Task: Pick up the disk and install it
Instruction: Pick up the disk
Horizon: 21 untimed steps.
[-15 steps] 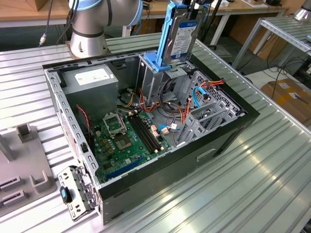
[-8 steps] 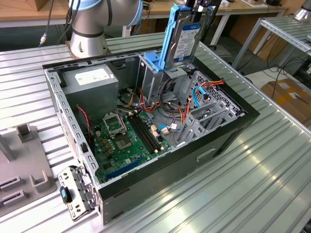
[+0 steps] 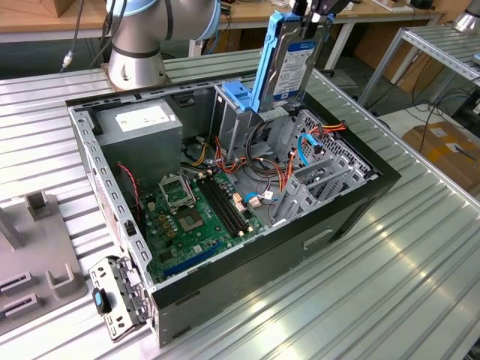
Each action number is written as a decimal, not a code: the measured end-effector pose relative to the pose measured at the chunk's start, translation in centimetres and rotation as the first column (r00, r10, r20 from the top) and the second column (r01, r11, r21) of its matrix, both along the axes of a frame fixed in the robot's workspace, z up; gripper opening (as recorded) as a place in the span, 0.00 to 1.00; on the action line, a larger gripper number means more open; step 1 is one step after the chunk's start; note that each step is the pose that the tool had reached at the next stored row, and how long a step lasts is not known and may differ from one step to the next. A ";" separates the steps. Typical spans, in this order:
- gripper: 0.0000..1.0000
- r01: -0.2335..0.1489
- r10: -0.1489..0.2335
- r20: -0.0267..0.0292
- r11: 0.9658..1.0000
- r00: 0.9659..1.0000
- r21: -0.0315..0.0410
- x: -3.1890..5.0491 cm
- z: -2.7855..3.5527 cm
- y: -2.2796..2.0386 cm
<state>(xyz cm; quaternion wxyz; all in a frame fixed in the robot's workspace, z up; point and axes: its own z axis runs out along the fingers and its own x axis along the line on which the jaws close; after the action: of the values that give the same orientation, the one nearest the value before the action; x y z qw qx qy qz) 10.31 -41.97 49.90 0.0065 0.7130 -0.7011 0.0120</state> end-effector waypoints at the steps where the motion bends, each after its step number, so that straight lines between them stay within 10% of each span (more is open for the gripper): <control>1: 0.35 0.000 0.000 0.000 1.000 1.000 -0.001 0.00 0.00 -0.10; 21: 0.35 0.000 0.000 0.000 1.000 1.000 -0.016 0.12 0.00 -2.43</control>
<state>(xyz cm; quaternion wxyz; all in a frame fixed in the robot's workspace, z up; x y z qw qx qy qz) 10.43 -44.40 49.90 0.0122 0.7129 -0.7010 0.0177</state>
